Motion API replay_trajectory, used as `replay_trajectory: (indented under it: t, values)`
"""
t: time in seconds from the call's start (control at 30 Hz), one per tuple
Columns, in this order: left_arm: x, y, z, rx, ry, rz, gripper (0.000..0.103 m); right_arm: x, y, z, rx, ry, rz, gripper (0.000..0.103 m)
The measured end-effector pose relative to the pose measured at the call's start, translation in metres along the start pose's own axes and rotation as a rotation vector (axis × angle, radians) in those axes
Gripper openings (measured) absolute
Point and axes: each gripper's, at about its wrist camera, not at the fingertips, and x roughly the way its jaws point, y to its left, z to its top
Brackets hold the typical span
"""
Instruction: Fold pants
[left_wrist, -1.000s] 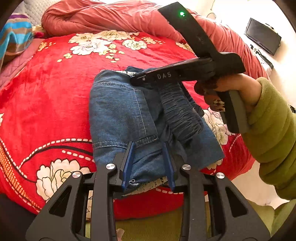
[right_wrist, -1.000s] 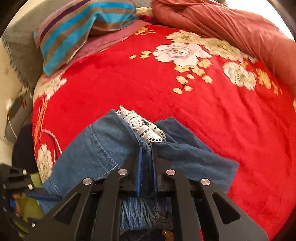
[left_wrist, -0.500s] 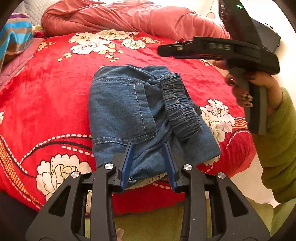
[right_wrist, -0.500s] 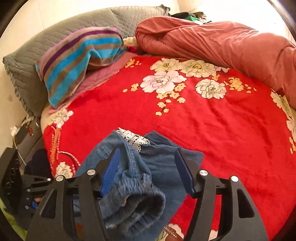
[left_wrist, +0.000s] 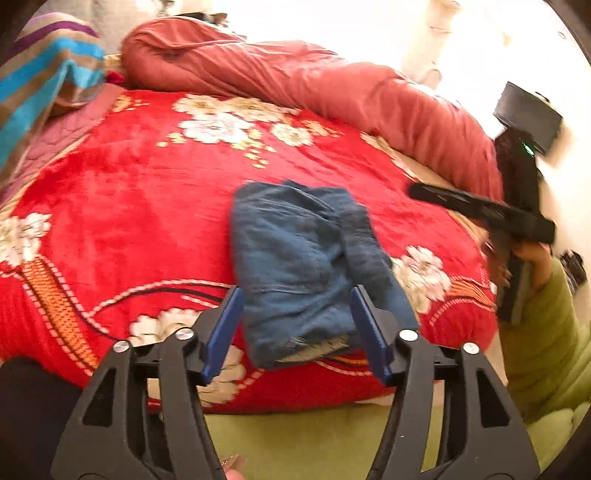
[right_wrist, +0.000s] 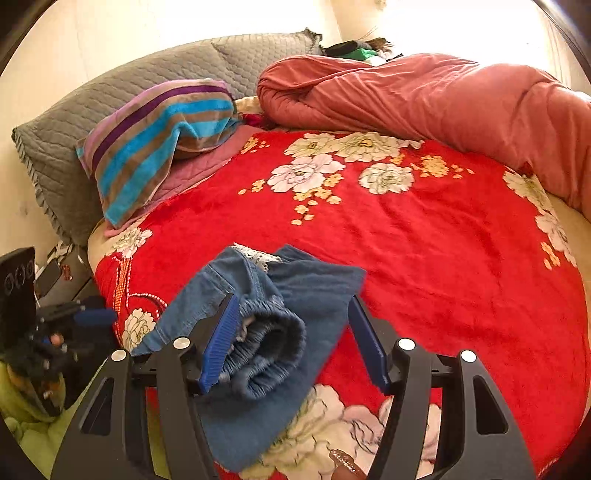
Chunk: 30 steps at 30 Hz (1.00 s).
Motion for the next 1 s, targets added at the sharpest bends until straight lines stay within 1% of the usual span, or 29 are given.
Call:
replay_trajectory:
  t: [0.03, 0.1, 0.2, 0.27, 0.33, 0.5, 0.67, 1.0]
  values:
    - [0.000, 0.003, 0.002, -0.012, -0.002, 0.016, 0.062, -0.005, -0.003, -0.002, 0.009, -0.015, -0.025, 0.097]
    - [0.001, 0.009, 0.007, -0.024, 0.000, 0.044, 0.065, -0.011, -0.007, -0.005, 0.016, -0.024, -0.035, 0.097]
    - [0.005, 0.009, 0.016, -0.014, -0.004, 0.080, 0.078, -0.014, -0.012, -0.008, 0.027, -0.026, -0.040, 0.097]
    - [0.008, 0.007, 0.021, -0.001, 0.001, 0.095, 0.081, -0.015, -0.014, -0.011, 0.036, -0.025, -0.037, 0.097]
    - [0.014, 0.005, 0.027, 0.009, 0.011, 0.109, 0.086, -0.014, -0.014, -0.015, 0.047, -0.019, -0.030, 0.097]
    - [0.031, 0.003, 0.037, 0.017, 0.040, 0.125, 0.089, -0.002, -0.014, -0.021, 0.060, 0.016, -0.015, 0.097]
    - [0.046, 0.005, 0.043, 0.022, 0.066, 0.142, 0.089, 0.015, -0.016, -0.027, 0.086, 0.058, -0.002, 0.097]
    - [0.083, 0.012, 0.040, 0.016, 0.130, 0.164, 0.089, 0.052, -0.020, -0.040, 0.153, 0.157, 0.014, 0.097]
